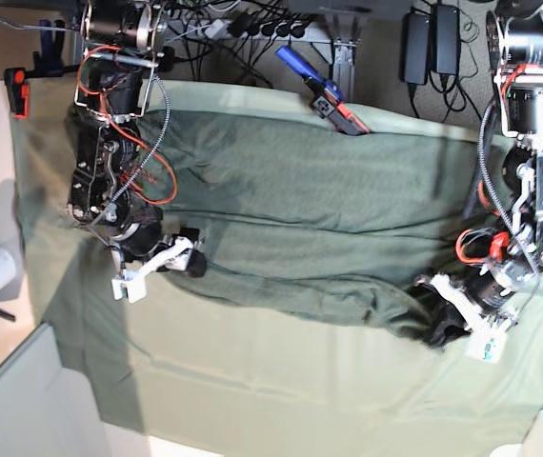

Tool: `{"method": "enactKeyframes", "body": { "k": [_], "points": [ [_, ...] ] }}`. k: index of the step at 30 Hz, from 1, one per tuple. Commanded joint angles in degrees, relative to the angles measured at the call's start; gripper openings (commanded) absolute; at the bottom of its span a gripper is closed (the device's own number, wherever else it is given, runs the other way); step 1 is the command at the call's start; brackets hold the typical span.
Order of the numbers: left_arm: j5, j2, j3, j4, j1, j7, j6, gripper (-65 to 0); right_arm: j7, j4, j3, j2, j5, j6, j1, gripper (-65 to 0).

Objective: Fold the T-shirt properly
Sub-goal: 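Carry the hem corner with the left gripper toward the collar edge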

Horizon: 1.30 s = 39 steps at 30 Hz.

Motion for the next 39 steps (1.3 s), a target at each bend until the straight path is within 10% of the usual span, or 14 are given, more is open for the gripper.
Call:
{"method": "enactKeyframes", "body": {
  "k": [1,13,21,30,39],
  "points": [
    [-0.9,-0.1,-0.3,2.2,-0.4,-1.3,-0.5,-65.0,0.4,0.9,0.2,0.9,0.4,0.2,1.0,-24.9],
    [-1.7,-0.3,-3.8,3.7,6.8,-1.3,-1.7,-63.9,1.3,0.9,0.4,0.9,0.4,0.2,1.1,-24.9],
    [-4.2,-0.3,-3.8,3.7,10.4,-1.0,-2.4,-39.5,1.3,1.2,1.8,1.0,0.5,0.2,1.3,-24.9],
    [-13.2,-2.3,-7.3,9.9,10.4,6.0,-4.5,-38.9,0.3,2.5,13.7,4.2,5.4,0.2,4.6,-24.9],
    [-14.6,-5.3,-6.9,11.7,10.1,6.0,-4.6,-38.9,0.0,1.3,11.3,7.0,1.2,0.3,4.1,-24.9]
  ]
}}
